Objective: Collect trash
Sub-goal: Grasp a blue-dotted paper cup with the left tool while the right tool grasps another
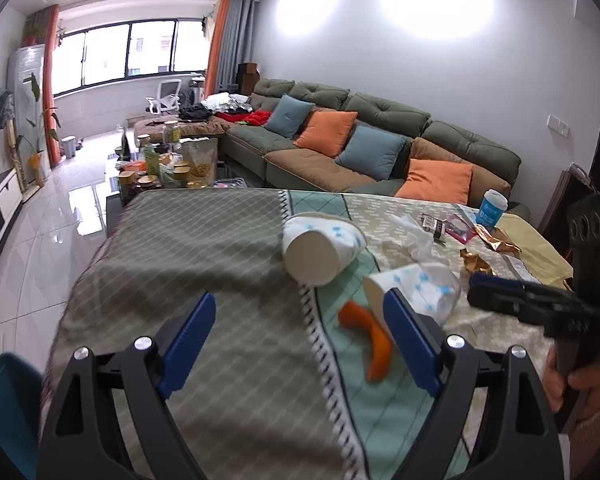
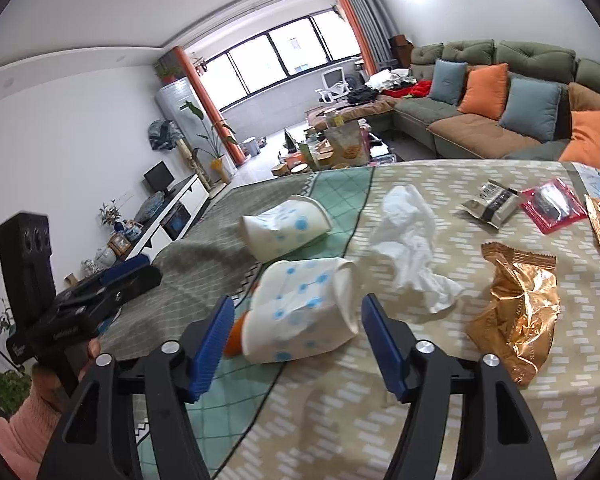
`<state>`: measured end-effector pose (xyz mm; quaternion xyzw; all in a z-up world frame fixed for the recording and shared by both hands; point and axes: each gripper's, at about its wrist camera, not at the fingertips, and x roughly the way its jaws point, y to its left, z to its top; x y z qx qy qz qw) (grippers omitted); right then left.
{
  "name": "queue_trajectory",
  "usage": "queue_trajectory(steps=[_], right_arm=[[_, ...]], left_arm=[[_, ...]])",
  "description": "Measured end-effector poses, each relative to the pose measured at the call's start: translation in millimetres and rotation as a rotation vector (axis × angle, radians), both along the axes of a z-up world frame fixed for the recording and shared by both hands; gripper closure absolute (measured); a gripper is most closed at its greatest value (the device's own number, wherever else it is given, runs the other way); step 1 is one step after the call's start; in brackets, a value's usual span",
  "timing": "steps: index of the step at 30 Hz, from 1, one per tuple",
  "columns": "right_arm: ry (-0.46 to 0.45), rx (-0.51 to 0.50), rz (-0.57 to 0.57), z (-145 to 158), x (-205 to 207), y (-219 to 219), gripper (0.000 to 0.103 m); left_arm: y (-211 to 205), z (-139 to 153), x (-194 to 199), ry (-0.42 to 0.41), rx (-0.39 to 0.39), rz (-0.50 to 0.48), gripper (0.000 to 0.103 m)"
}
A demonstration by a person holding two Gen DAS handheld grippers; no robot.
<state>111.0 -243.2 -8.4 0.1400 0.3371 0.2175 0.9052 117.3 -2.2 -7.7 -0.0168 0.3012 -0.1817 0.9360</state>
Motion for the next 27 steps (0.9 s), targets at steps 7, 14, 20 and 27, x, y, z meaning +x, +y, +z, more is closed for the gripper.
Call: queue_trajectory(steps=[7,14,20,27], right_arm=[[0.043,0.032,-0.006,-14.1,14.7,-12.7,0.035],[0.057,0.045,0.003,-20.0,22.7,-14.9,0.035],[0.065,0.051,0.011,-21.3,27.6,-13.5,0.037],[0.077,0.052,0.019,-22.4,27.7,-12.4,0.047]], left_arm=[[-29.0,-7.7,51.3,0.047,0.038,-0.020,0.017],[-42.8,-19.8,89.6,0.130,0.014,-0.042,0.017],[-49.2,-31.2,107.4,0.191,0.001,-0.053,0.018],[-45.5,-42.6,115.3,0.245,-0.046,-0.076,0.035]])
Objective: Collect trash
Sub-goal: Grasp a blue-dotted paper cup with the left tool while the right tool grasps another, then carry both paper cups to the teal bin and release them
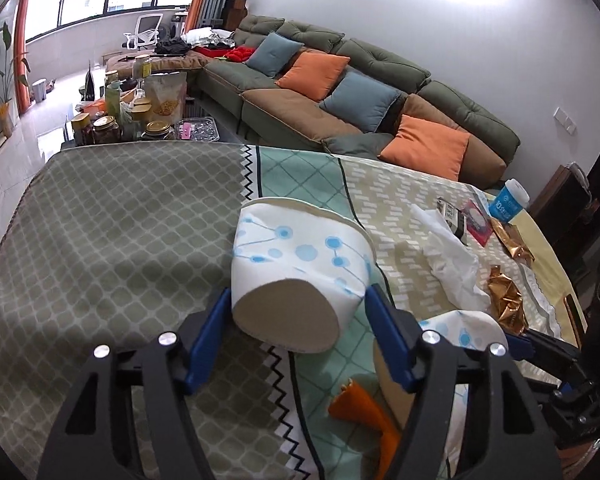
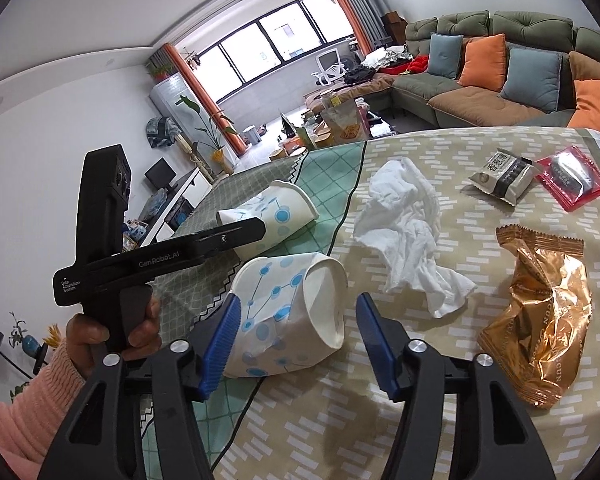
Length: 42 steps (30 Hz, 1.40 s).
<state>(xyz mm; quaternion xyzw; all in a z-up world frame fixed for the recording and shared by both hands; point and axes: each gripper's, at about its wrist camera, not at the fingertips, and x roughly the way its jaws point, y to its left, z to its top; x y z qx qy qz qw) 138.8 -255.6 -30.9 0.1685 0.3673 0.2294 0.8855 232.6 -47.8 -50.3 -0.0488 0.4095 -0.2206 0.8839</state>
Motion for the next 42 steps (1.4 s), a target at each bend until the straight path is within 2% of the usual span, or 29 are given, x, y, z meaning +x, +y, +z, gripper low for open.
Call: queue_trajectory(steps=[6,15,28,42], right_arm=[[0.009,0.006,0.013,-0.5,1.3,0.4,0.066],[-0.007,0.020,0.015,2.9,-2.8,-1.0,0.078],[-0.037,0.053,0.022,13.9,-19.1,-2.5,0.084],[-0.077,0.072,0.109,30.3,-42.4,26.3,0.085]], left_arm=[[0.2,3.3,-11.1,-0.036,0.027,-0.004,0.036],[17.1,20.4,-37.8,-0.105,0.035,0.019,0.036],[54.4,40.0,-105.3,-0.181,0.003,0.049,0.036],[99.9,41.4,-164.1,-0.188,-0.039,0.114,0.036]])
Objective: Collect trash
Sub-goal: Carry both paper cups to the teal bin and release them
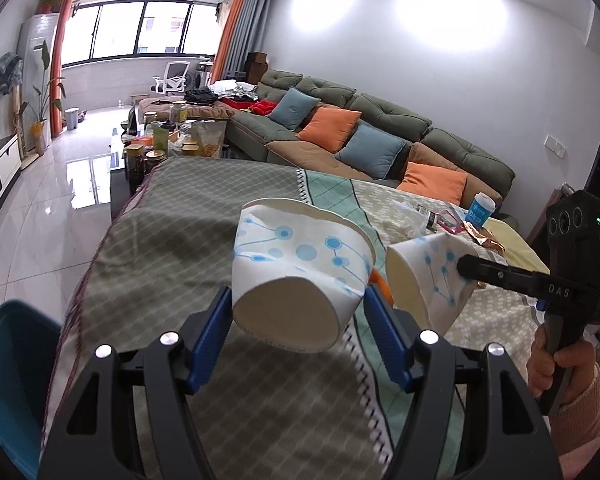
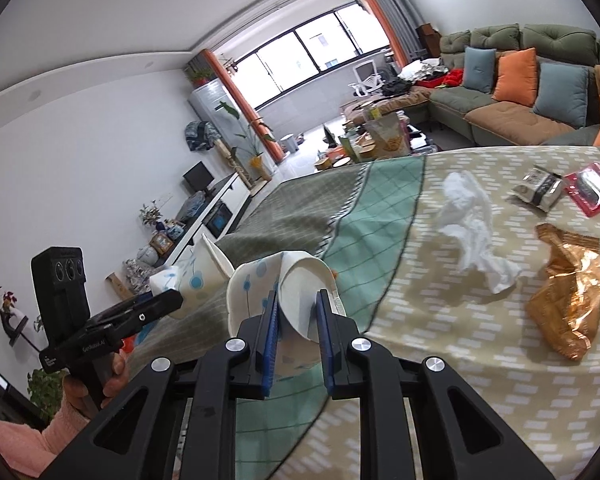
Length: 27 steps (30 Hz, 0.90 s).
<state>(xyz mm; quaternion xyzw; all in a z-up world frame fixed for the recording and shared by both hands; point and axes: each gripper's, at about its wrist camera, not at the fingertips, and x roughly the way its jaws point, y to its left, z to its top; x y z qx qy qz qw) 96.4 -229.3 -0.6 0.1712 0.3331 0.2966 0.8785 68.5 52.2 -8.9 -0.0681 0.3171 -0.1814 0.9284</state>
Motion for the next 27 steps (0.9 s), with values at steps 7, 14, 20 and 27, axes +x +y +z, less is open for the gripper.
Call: queue_trajectory(steps=[7,14,20,27], right_arm=[[0.002,0.001,0.055,0.1,-4.8,26.2,0.085],[0.008,0.010,0.106,-1.7,-3.3,47.5,0.085],[0.016,0.012,0.149,-3.4,0.5,68.8,0.085],[0.021,0.013,0.192,-3.8,1.9,90.5,0.085]], left_arm=[[19.4,1.9,-23.9,-0.010,0.011,0.042,0.036],[37.0,4.0,-40.3,-0.020,0.015,0.083,0.036],[52.9,1.9,-52.7,-0.018,0.012,0.121,0.036],[73.2,1.4,-66.3,-0.019,0.004,0.170,0.036]])
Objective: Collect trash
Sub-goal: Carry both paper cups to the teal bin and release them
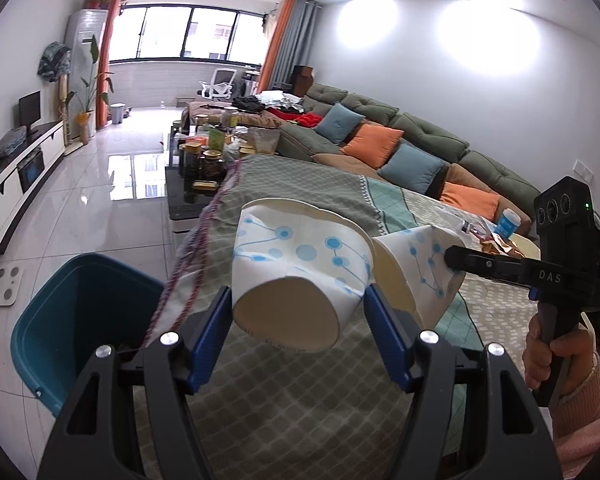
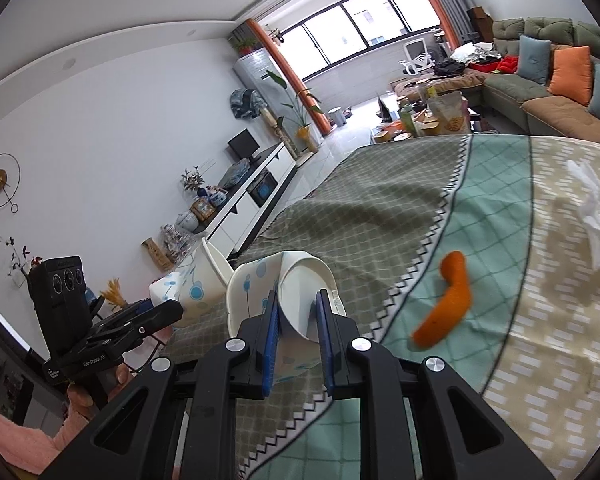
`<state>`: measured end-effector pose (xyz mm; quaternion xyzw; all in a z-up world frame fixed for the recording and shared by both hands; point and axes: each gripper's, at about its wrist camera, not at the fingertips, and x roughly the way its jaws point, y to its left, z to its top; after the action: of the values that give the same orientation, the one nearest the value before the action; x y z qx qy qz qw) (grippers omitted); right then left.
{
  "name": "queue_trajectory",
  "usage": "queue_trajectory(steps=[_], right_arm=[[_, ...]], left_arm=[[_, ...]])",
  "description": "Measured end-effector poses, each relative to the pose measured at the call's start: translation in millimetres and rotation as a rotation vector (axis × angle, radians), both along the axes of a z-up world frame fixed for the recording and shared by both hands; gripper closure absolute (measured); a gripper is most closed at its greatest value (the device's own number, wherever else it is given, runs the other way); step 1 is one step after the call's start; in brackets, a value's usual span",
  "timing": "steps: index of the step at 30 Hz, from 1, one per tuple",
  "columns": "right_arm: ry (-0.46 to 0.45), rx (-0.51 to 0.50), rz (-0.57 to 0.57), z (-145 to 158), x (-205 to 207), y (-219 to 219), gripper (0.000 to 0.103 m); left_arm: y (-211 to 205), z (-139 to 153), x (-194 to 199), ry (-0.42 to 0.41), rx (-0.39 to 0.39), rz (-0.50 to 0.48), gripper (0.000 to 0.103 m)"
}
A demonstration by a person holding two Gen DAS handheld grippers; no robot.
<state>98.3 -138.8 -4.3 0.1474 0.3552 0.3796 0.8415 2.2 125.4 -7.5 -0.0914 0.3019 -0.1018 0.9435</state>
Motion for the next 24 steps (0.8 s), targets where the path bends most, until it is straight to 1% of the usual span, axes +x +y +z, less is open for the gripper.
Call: queue_trajectory(steps=[13,24], right_arm=[[-0.004,-0.006,0.090,4.3,5.2,42.3,0.085],[-0.013,-0.003,0.165,10.3,9.5,79.7,0.085]], left_arm=[[33.5,2.0,-21.6,-0.012,-0.007,0.092,0.036],[70.0,7.5,-37.1,-0.028,-0.005,0.192,0.036]])
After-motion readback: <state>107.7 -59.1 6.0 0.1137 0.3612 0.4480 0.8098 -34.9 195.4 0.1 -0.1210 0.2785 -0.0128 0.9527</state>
